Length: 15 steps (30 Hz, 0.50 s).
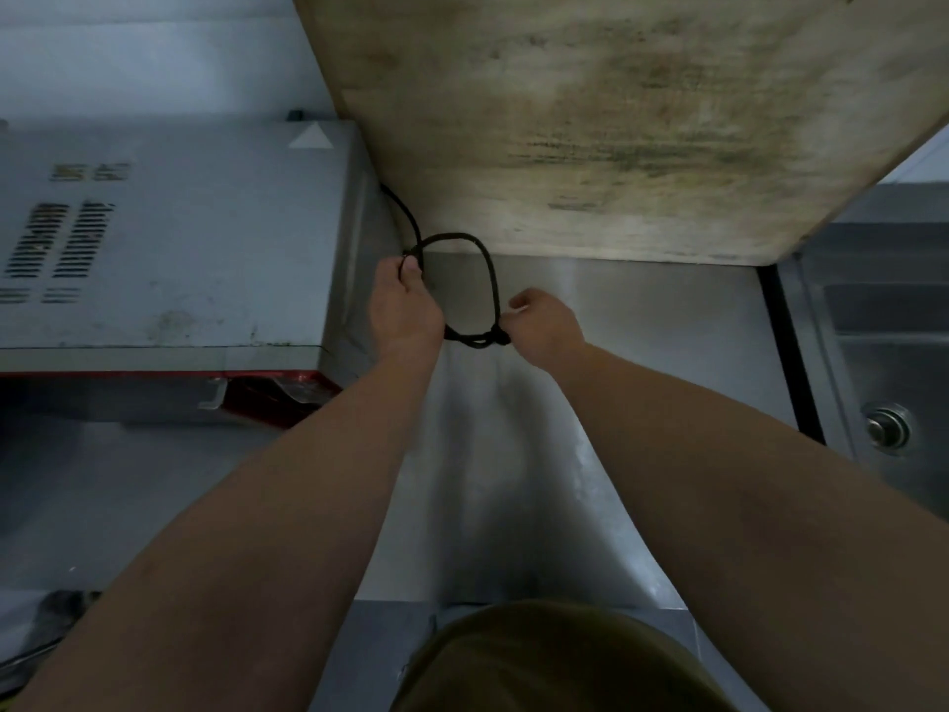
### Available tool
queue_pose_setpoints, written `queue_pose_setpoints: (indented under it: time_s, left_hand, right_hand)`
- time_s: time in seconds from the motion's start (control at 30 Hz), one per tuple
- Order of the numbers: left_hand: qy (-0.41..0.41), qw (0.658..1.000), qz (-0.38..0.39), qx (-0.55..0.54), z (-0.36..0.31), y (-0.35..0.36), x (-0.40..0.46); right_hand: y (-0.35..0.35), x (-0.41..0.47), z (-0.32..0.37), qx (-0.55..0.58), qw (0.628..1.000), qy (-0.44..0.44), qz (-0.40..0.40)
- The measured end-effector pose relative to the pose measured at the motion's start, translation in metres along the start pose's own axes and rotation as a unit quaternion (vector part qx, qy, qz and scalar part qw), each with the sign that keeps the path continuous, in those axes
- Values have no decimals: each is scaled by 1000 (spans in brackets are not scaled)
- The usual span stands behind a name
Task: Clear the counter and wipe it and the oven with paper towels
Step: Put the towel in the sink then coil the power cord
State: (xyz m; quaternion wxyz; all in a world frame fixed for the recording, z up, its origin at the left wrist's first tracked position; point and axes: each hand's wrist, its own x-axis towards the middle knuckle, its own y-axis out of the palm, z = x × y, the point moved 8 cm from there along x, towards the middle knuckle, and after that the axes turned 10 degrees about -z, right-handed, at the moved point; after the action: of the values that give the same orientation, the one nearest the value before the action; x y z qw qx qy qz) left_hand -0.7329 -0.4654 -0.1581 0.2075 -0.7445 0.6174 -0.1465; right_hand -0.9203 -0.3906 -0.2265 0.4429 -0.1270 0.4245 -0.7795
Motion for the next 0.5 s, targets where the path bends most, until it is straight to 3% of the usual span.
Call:
queue_pose_setpoints:
  time_s: [0.1, 0.17, 0.23, 0.3, 0.37, 0.5]
  left_hand:
    - [3, 999, -3, -32, -7, 0, 2]
    - [22, 999, 1, -28, -13, 0, 3]
    - [37, 999, 7, -20, -17, 0, 2]
    - [41, 999, 8, -22, -17, 0, 1]
    - [39, 999, 10, -25, -16, -1, -1]
    - [44, 999, 6, -19, -17, -6, 0]
  right_hand:
    - [-11, 9, -1, 17, 999, 26, -19]
    - [-5, 9, 6, -25, 999, -7, 38]
    - [-1, 7, 1, -56, 993, 17, 102]
    - [-2, 10, 1, -11, 993, 60, 104]
    - [-3, 10, 3, 93, 980, 156, 77]
    - [9, 20, 13, 96, 981, 140, 92]
